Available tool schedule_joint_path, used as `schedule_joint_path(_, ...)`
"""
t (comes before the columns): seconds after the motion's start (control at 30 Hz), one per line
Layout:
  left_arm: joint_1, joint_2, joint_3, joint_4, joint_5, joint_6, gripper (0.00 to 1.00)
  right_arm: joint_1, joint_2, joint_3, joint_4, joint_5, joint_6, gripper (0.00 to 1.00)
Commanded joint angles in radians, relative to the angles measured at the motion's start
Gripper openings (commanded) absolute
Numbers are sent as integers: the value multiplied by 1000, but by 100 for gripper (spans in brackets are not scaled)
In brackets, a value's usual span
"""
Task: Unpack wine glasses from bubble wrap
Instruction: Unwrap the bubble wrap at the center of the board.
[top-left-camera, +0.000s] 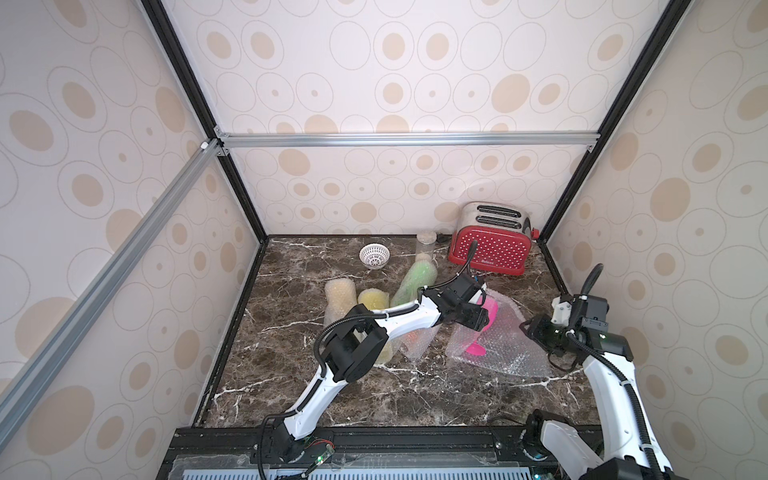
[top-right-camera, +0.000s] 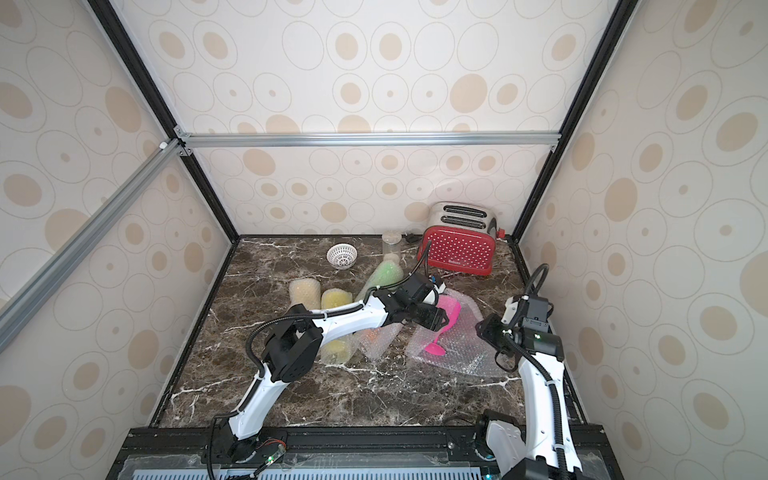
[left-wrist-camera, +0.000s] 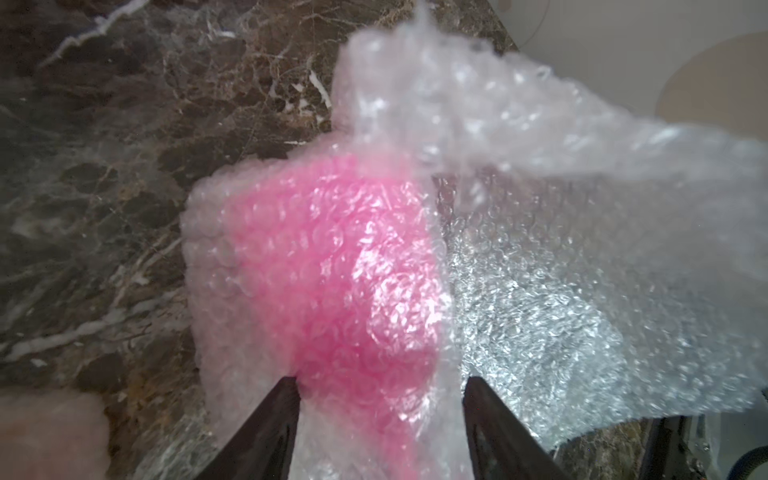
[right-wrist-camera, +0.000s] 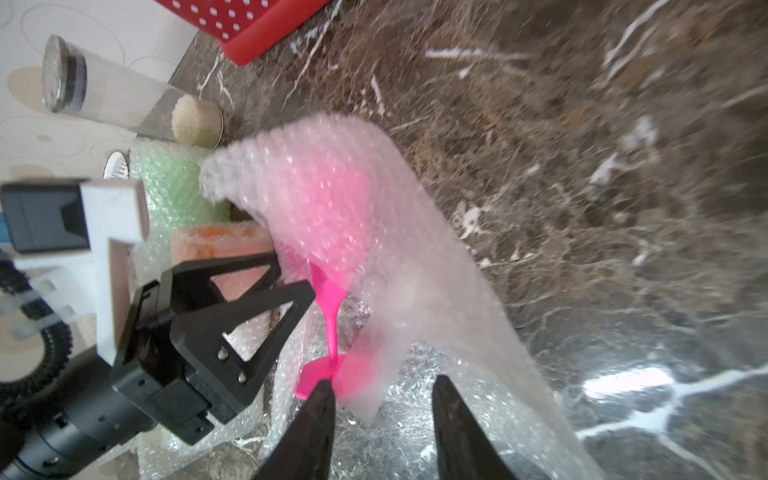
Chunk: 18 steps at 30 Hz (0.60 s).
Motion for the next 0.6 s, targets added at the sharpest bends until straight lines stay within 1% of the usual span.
schedule_joint_path(0.0, 4, 32, 46, -47, -16, 17, 55, 57, 5, -61, 96, -53, 72, 38)
schedule_joint_path(0.1, 6, 34, 46, -46, -18, 8, 45, 116, 58, -56, 116, 6, 70, 38)
schedule_joint_path(0.27, 8, 38, 43, -44, -5, 2, 29, 138, 175, -66, 214, 81, 96, 38)
schedule_joint_path(0.43, 16, 34, 32, -36, 15, -12, 7, 147, 280, -70, 288, 204, 87, 38)
schedule_joint_path(0.5, 24, 22, 14, -16, 27, -26, 3, 147, 324, -72, 314, 255, 81, 38)
schedule_joint_path(0.57, 34, 2, -14, 11, 46, -45, 1, 146, 379, -65, 332, 296, 86, 38)
